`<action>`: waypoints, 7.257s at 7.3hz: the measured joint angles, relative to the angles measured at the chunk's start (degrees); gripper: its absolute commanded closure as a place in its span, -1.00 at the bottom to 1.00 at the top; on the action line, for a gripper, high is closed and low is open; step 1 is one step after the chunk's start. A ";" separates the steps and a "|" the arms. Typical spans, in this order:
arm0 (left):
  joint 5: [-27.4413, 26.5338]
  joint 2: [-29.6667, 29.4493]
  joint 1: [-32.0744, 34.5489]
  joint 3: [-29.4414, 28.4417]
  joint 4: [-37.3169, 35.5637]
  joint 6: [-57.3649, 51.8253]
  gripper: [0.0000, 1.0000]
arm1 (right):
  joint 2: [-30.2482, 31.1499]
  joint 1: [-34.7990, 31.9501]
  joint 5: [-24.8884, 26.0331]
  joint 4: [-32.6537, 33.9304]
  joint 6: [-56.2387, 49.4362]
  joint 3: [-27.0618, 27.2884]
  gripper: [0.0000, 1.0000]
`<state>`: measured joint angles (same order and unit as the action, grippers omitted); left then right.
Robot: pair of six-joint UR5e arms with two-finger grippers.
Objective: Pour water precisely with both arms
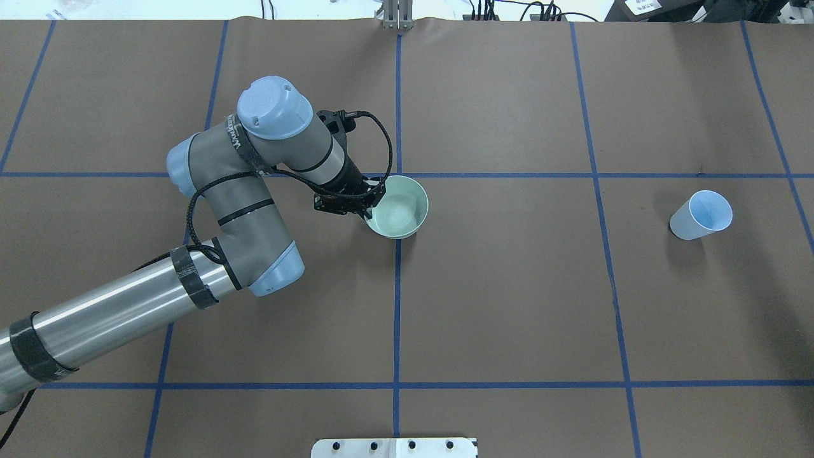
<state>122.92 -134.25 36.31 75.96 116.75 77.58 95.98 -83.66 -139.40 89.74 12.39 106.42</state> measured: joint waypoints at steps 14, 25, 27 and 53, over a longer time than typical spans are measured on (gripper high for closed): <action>-2.16 2.42 3.78 15.88 -14.80 1.02 -0.99 | 0.95 3.33 0.18 -9.27 0.47 0.07 -1.00; -2.40 27.94 13.88 28.60 -18.05 -30.96 -0.99 | 8.83 20.59 17.00 -78.11 19.13 -14.31 -0.99; -2.47 27.89 13.90 28.54 -18.07 -31.09 -0.99 | 8.55 25.76 23.21 -87.26 24.03 -17.94 -0.98; -2.51 28.14 14.70 29.32 -18.22 -30.06 -0.99 | -1.93 36.04 38.40 -73.31 20.18 -12.99 0.19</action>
<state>120.41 -106.11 51.02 105.28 98.53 47.52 94.05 -47.62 -101.00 16.43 32.58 93.43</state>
